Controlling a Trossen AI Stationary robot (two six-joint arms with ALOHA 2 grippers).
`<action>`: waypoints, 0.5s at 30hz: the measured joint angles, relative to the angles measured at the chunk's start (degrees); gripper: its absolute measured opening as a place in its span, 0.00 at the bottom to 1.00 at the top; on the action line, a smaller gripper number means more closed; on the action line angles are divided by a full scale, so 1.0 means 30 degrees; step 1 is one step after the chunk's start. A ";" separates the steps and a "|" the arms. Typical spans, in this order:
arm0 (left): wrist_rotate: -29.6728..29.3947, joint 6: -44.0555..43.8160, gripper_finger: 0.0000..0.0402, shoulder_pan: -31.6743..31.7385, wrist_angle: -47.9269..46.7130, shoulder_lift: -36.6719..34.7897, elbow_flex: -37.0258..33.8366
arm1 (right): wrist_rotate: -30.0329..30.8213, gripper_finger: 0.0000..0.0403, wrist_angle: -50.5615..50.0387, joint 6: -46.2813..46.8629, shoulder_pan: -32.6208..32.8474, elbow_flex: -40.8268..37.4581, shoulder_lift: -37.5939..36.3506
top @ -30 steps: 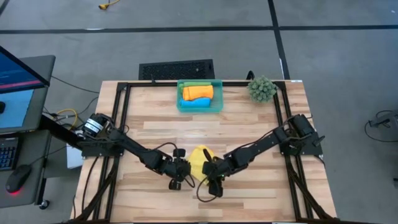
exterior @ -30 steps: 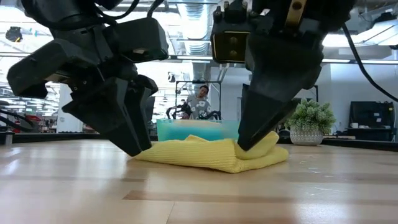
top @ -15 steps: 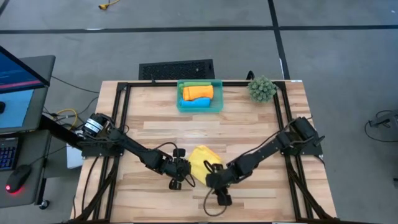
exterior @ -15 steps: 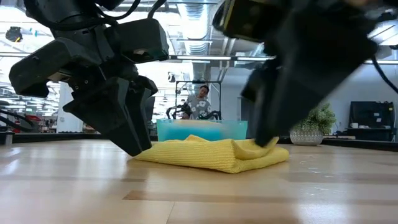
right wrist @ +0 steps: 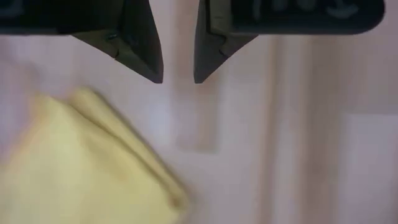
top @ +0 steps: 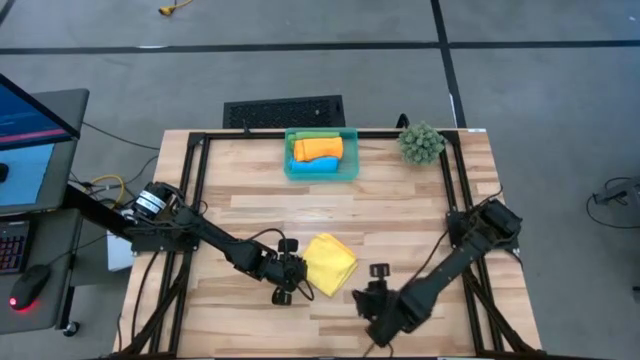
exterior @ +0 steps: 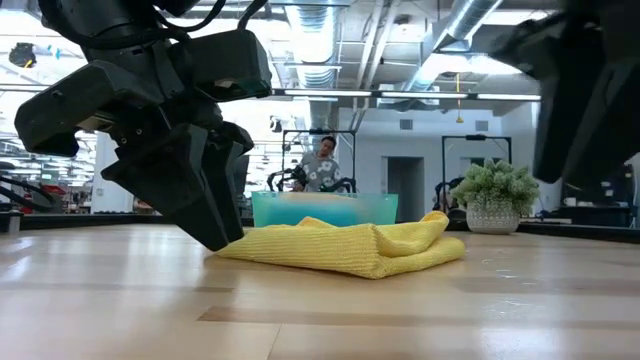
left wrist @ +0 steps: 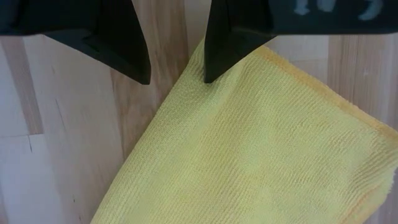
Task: Roll microfiber towels into tight, uniform cylinder then place into a basket
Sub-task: Roll the yellow towel
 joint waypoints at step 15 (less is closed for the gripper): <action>-0.0525 -0.3238 0.36 0.0000 0.0365 0.0000 0.0000 | 0.4066 0.28 0.5190 -0.0627 -0.1060 -0.2001 0.0000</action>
